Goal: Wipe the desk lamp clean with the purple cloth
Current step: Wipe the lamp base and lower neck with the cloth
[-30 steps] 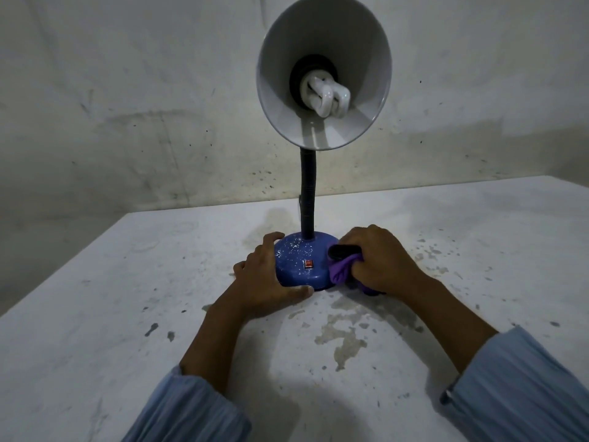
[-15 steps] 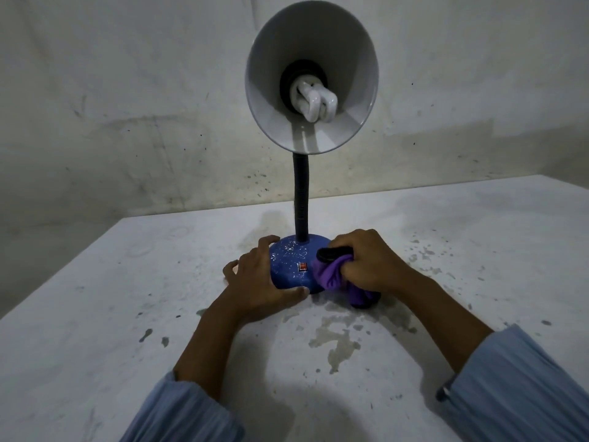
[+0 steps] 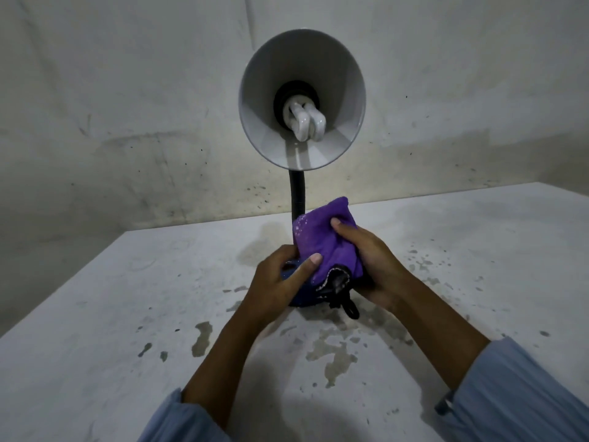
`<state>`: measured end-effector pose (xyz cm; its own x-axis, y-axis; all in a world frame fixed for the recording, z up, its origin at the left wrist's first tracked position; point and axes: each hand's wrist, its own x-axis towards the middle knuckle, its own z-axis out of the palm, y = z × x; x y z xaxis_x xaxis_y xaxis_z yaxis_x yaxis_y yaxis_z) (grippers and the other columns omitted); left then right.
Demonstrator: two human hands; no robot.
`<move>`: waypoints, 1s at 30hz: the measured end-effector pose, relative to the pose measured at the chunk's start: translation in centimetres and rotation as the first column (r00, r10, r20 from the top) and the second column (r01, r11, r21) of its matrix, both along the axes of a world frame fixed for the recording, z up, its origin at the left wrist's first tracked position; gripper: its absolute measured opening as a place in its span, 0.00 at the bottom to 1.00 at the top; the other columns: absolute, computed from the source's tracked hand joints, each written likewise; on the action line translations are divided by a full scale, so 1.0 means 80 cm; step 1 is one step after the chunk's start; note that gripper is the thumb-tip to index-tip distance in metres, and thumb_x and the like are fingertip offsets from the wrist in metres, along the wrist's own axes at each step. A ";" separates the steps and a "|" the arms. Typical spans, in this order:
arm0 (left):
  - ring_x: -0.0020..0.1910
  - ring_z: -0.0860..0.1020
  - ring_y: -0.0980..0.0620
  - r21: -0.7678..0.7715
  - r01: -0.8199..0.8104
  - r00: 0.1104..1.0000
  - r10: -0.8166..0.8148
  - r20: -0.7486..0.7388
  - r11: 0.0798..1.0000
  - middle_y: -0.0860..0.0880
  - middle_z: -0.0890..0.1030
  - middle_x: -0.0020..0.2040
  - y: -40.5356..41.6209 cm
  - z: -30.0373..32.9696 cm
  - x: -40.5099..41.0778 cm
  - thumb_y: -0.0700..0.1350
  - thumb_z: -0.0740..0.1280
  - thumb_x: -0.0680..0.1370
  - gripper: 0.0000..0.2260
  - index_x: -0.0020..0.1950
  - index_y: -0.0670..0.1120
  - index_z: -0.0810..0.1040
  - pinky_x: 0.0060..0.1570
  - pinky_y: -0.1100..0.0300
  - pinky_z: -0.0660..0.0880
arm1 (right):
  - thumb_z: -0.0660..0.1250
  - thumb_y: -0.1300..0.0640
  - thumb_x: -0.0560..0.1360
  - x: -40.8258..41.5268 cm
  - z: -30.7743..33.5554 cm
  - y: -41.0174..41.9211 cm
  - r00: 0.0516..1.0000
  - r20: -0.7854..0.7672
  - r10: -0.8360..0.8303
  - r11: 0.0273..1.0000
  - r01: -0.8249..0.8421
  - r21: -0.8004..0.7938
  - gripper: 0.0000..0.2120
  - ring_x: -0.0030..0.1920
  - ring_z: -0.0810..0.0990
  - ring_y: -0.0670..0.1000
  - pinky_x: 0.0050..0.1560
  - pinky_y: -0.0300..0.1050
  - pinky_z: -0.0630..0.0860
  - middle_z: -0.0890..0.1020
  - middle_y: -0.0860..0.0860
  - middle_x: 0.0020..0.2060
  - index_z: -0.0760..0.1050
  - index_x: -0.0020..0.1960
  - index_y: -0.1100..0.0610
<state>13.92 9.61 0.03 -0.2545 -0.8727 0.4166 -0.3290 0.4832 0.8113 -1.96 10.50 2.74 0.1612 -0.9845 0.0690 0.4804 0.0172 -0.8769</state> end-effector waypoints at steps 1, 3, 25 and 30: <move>0.46 0.79 0.62 0.025 0.000 1.000 0.000 -0.022 1.000 0.59 0.81 0.46 0.001 0.000 -0.003 0.67 0.64 0.68 0.16 0.48 0.58 0.76 0.42 0.73 0.74 | 0.67 0.51 0.73 0.002 -0.001 0.000 0.999 -0.038 -0.021 1.000 0.021 0.003 0.17 0.50 0.82 0.55 0.47 0.47 0.80 0.82 0.57 0.52 0.75 0.59 0.59; 0.45 0.79 0.63 0.073 -0.023 0.997 0.028 -0.069 0.997 0.61 0.81 0.45 0.002 0.001 -0.007 0.63 0.67 0.66 0.14 0.48 0.59 0.75 0.40 0.73 0.74 | 0.65 0.49 0.75 0.004 -0.005 -0.001 0.983 -0.170 -0.073 0.997 0.071 -0.020 0.16 0.51 0.82 0.55 0.48 0.46 0.79 0.82 0.56 0.52 0.75 0.59 0.57; 0.34 0.82 0.53 0.419 0.465 0.756 -0.103 -0.646 0.780 0.48 0.84 0.37 0.019 0.025 0.000 0.46 0.69 0.67 0.16 0.53 0.46 0.75 0.29 0.62 0.77 | 0.73 0.52 0.69 0.024 -0.018 0.000 0.729 -0.416 -0.543 0.823 0.367 -0.433 0.05 0.50 0.77 0.48 0.51 0.41 0.74 0.81 0.47 0.45 0.80 0.42 0.52; 0.40 0.83 0.49 0.425 0.371 0.771 -0.019 -0.637 0.826 0.45 0.83 0.47 0.012 0.027 0.009 0.57 0.65 0.68 0.21 0.57 0.48 0.74 0.38 0.57 0.80 | 0.74 0.51 0.68 0.024 -0.013 0.003 0.655 -0.453 -0.605 0.774 0.350 -0.527 0.09 0.43 0.75 0.35 0.42 0.30 0.69 0.76 0.34 0.35 0.76 0.34 0.41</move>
